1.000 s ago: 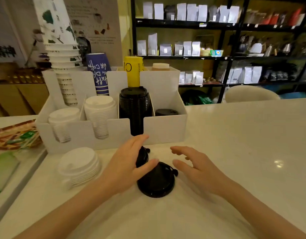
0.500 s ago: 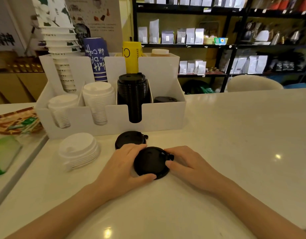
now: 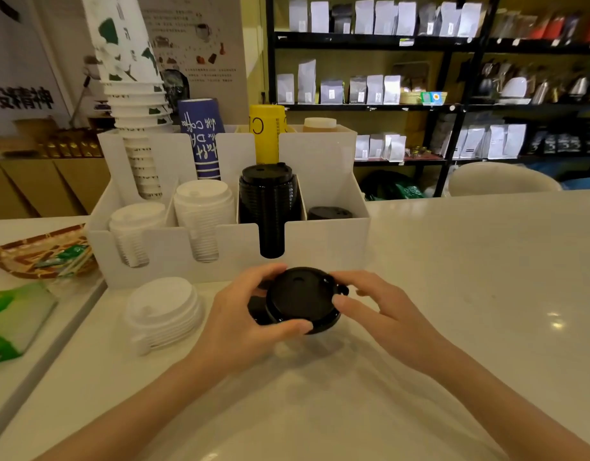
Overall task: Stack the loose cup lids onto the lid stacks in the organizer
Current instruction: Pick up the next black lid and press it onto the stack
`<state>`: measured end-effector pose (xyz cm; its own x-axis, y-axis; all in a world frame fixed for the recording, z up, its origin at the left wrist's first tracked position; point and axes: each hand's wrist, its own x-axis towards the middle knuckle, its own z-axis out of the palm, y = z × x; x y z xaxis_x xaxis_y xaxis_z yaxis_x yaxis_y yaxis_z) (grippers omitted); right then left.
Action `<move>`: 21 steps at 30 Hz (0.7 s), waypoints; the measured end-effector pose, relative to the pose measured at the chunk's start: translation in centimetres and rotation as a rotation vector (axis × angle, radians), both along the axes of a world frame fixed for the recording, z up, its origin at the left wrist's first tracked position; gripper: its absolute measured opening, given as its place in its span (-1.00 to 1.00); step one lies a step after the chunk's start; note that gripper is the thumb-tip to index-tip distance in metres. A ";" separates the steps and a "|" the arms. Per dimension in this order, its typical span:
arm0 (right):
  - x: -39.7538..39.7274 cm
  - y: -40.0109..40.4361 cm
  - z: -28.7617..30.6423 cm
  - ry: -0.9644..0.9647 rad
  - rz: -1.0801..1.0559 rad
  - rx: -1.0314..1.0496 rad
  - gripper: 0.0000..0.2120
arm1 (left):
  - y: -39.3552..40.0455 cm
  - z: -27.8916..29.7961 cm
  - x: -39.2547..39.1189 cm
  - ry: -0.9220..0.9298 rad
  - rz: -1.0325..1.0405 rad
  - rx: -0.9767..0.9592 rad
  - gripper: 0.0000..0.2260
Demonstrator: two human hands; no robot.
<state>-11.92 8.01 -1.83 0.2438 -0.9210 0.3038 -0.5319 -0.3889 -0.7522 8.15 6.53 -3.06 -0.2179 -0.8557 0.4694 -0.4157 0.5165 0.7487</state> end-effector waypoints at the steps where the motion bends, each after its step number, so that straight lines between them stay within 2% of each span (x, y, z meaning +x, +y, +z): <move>1: 0.2 -0.5 0.7 -0.004 -0.007 -0.023 -0.75 | -0.5 0.6 0.0 0.019 0.010 -0.012 -0.38; 5: 1.3 -2.7 3.9 -0.042 -0.030 -0.103 -0.70 | -2.6 3.2 0.2 0.053 0.046 -0.099 -0.34; 12: 3.6 -7.2 8.2 -0.217 -0.058 -0.177 -0.65 | -6.1 6.4 0.2 0.252 0.109 -0.290 -0.45; 17: 5.1 -10.2 9.7 -0.380 -0.067 -0.182 -0.69 | -9.0 8.1 0.3 0.374 0.137 -0.290 -0.52; 21: 5.9 -12.1 10.0 -0.460 -0.021 -0.073 -0.69 | -11.2 8.5 0.2 0.397 0.185 -0.243 -0.58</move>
